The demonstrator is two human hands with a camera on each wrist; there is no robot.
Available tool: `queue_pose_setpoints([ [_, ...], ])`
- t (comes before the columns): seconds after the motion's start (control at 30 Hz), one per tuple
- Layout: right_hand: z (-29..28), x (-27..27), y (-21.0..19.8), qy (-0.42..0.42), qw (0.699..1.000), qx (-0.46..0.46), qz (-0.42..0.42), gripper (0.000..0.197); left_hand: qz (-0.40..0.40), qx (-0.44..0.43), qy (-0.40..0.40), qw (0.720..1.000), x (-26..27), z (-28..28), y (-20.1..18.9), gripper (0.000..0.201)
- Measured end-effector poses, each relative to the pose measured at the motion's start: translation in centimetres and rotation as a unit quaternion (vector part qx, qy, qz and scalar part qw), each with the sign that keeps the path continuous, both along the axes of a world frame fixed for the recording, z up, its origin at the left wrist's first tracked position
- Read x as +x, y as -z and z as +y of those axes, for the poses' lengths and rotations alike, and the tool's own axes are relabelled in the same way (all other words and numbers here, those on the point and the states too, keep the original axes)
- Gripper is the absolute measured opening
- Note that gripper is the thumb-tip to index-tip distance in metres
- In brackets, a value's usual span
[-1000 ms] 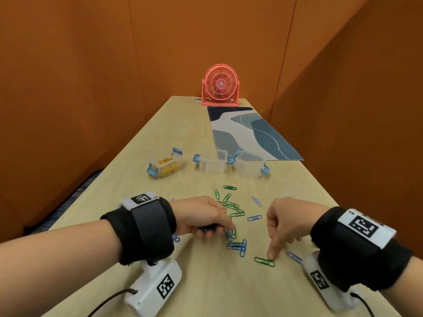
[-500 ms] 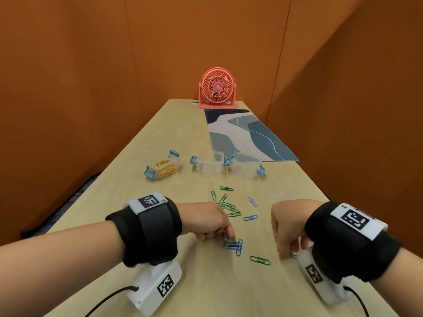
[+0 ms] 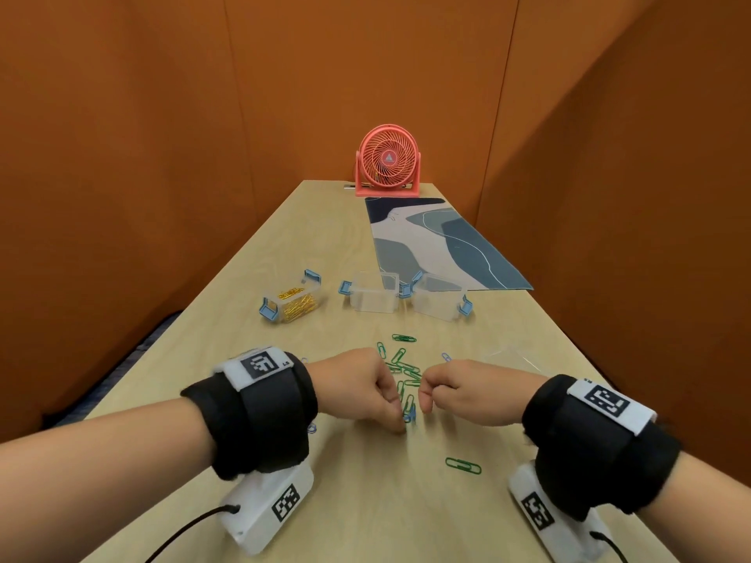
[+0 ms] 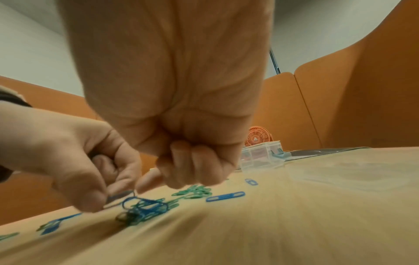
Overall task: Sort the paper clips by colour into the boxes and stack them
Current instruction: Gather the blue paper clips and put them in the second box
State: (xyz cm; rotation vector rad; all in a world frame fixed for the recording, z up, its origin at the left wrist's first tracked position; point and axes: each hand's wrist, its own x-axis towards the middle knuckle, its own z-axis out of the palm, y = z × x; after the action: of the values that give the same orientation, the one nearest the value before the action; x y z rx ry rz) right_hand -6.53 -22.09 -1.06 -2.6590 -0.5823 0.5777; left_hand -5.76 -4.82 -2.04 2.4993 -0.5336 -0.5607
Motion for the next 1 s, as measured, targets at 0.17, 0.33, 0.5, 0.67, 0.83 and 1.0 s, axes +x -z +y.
queue_pose_setpoints([
  [0.17, -0.4, -0.1, 0.2, -0.015, 0.999, 0.027, -0.032, 0.025, 0.142, -0.020, -0.058, 0.988, -0.2, 1.4, -1.2, 0.016],
  [0.33, 0.5, 0.2, 0.9, -0.031, 0.997, 0.012, -0.070, 0.037, 0.197, -0.062, -0.103, 0.973, -0.7, 1.8, -1.2, 0.022],
  [0.5, 1.3, 0.3, 1.2, -0.041, 0.994, 0.041, -0.088, 0.033, 0.213, -0.110, -0.130, 0.962, -0.8, 2.3, -0.6, 0.023],
  [0.67, 2.1, -0.1, 1.2, -0.046, 0.989, 0.114, -0.087, 0.030, 0.265, -0.205, -0.137, 0.932, -0.8, 2.8, -1.0, 0.020],
  [0.83, 2.3, 0.0, 1.4, -0.053, 0.979, 0.166, -0.105, 0.020, 0.254, -0.231, -0.137, 0.929, -0.8, 2.6, -0.8, 0.027],
  [1.0, 1.9, 0.2, 1.3, -0.042, 0.981, 0.160, -0.098, 0.029, 0.275, -0.298, -0.224, 0.886, 0.1, 3.1, -0.2, 0.034],
])
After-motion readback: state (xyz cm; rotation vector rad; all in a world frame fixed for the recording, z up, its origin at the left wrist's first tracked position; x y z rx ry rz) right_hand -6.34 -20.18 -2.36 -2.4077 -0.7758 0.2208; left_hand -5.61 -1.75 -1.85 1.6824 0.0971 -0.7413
